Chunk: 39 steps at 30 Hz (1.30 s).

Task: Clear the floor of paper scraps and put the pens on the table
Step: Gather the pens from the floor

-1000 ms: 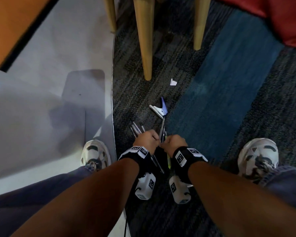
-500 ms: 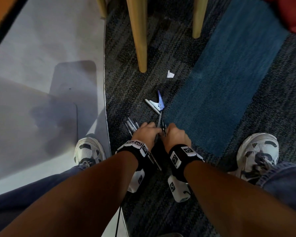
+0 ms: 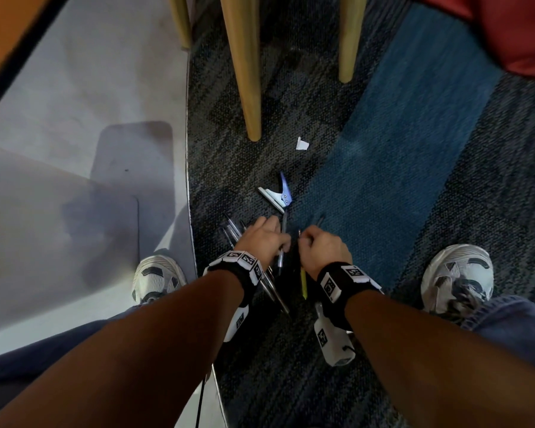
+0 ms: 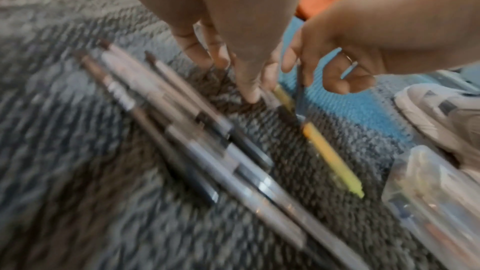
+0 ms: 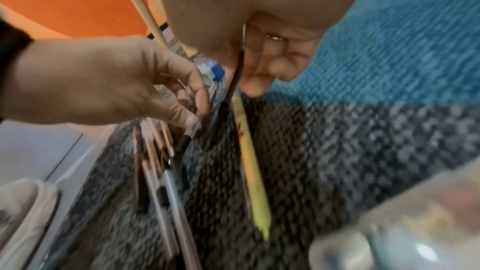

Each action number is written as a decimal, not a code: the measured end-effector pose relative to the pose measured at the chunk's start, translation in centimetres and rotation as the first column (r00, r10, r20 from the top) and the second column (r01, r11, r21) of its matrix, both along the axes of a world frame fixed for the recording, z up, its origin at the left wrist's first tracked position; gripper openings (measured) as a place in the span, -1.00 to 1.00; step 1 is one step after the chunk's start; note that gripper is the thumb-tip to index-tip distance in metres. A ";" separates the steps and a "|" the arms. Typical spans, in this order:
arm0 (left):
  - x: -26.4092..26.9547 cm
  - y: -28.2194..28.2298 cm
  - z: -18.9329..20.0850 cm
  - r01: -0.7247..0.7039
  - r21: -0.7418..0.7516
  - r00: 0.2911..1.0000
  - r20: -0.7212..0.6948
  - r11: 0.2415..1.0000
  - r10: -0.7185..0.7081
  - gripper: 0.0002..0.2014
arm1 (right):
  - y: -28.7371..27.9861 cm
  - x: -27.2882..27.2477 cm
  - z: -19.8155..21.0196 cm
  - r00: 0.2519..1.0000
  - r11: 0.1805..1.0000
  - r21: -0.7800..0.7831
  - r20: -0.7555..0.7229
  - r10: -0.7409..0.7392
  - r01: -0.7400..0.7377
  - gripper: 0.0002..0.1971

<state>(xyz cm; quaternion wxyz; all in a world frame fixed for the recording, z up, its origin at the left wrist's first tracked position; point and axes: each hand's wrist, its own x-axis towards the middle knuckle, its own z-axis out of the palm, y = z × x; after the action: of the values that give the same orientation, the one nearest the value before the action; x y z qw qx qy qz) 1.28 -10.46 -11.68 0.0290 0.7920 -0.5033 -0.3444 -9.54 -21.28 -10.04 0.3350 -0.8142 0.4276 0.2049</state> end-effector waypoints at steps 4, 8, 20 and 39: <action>0.0 -1.3 1.6 0.036 -0.066 0.999 0.010 0.997 -0.035 -0.87 | -1.3 0.0 1.0 0.995 0.997 0.049 0.079 -0.067 0.063 -0.83; 0.2 -2.7 4.4 0.004 -0.150 0.999 -0.043 0.989 -0.010 -0.89 | -2.6 -0.1 2.9 0.991 0.998 0.042 0.126 -0.053 0.048 -0.78; 4.3 -5.5 21.8 -0.321 -0.470 0.943 -0.077 0.822 0.324 -0.83 | -8.5 4.9 16.7 0.872 0.998 -0.022 0.489 -0.035 0.053 -0.79; 7.8 -7.4 45.3 -0.347 -0.889 0.887 -0.206 0.300 0.414 -0.94 | -10.9 9.0 37.4 0.555 0.969 -0.232 0.819 0.145 0.090 -0.93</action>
<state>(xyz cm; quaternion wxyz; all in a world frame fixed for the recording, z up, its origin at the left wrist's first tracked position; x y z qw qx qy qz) 9.10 -17.81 33.67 0.5188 0.7518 -0.4062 0.0270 -0.52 -32.19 27.40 0.3896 -0.8557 0.2279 -0.2529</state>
